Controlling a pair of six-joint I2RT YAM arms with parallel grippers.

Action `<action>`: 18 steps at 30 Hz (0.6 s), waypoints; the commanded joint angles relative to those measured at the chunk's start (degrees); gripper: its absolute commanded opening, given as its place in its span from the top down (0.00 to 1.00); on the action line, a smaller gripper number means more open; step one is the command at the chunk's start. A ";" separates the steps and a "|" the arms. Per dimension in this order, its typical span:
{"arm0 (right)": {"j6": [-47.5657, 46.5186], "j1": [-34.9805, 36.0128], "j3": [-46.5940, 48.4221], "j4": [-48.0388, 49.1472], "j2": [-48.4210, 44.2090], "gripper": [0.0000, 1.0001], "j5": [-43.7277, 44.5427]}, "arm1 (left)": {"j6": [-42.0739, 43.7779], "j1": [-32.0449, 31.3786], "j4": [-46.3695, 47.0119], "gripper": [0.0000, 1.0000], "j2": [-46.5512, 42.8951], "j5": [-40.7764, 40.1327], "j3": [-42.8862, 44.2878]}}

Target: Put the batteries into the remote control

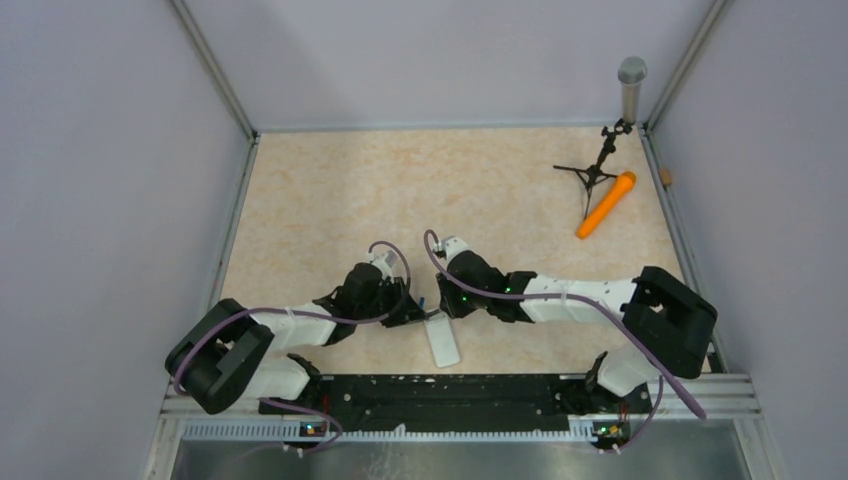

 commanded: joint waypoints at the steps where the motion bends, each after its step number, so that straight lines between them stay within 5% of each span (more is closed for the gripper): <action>1: 1.12 -0.39 1.24 2.49 1.45 0.81 -0.81 | 1.17 0.23 2.75 0.75 -0.31 0.60 0.96; 18: 1.35 -0.39 2.57 2.98 3.64 0.86 -2.41 | 1.14 0.25 3.24 0.77 -0.89 0.84 0.31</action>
